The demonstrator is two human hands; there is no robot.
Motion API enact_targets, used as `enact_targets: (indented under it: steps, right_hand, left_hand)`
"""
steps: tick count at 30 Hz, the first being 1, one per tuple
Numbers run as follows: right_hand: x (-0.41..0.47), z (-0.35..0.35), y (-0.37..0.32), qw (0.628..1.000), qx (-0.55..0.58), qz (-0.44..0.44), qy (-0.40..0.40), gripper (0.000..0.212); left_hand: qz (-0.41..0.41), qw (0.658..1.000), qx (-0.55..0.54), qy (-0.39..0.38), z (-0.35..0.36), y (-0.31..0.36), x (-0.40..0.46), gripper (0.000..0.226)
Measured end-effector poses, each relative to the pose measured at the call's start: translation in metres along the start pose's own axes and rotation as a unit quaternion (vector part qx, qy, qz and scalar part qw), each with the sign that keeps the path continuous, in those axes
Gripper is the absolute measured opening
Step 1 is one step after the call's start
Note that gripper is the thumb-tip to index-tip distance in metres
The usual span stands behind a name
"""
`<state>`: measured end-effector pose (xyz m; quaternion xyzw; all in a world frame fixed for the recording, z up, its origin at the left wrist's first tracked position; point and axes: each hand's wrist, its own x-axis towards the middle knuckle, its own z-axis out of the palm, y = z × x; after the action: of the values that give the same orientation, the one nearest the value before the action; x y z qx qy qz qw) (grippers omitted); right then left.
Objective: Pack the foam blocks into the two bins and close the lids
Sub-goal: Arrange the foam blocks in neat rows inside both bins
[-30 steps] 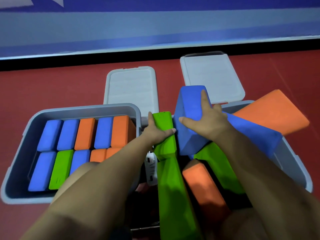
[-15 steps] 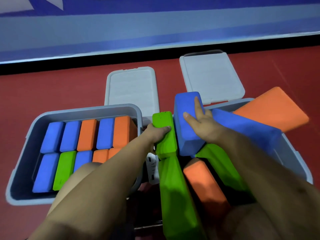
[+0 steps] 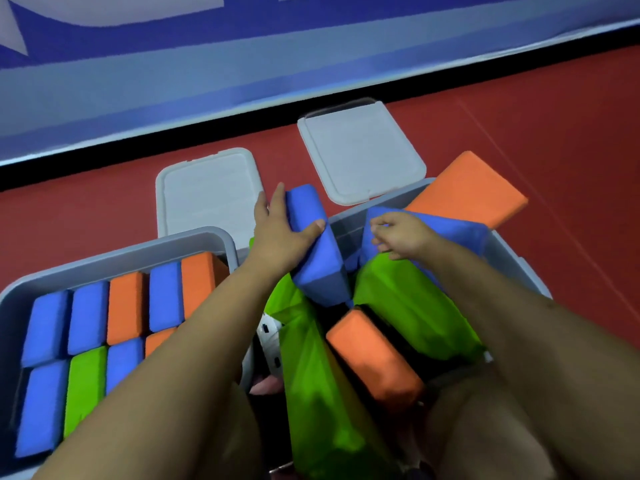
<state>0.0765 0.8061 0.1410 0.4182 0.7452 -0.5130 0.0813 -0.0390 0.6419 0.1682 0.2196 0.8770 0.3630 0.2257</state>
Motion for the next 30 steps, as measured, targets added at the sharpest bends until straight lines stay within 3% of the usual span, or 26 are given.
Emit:
enact_targets:
  steps: [2, 4, 10, 16, 23, 30]
  right_hand:
    - [0.005, -0.005, 0.013, 0.968, -0.248, -0.012, 0.025, 0.045]
    - [0.001, -0.006, 0.023, 0.927, -0.375, -0.009, -0.004, 0.059]
    - [-0.007, 0.015, 0.053, 0.926, -0.378, -0.004, -0.018, 0.107]
    - [-0.013, 0.020, 0.055, 0.930, -0.367, 0.022, 0.016, 0.088]
    - [-0.023, 0.023, 0.056, 0.941, -0.336, 0.028, 0.042, 0.100]
    - [-0.045, 0.039, 0.026, 0.880, -0.451, -0.086, 0.123, 0.096]
  left_hand:
    - [0.020, 1.000, -0.003, -0.001, 0.002, 0.002, -0.002, 0.079]
    - [0.018, 1.000, -0.009, -0.006, 0.003, 0.004, -0.003, 0.074]
    - [0.010, 1.000, -0.014, -0.007, 0.000, 0.004, -0.001, 0.076]
    - [0.012, 1.000, -0.011, -0.007, 0.000, 0.009, -0.004, 0.073]
    - [0.009, 0.999, -0.030, -0.007, -0.006, 0.008, -0.004, 0.072]
    - [-0.010, 0.998, 0.032, -0.049, 0.002, 0.003, -0.006, 0.065]
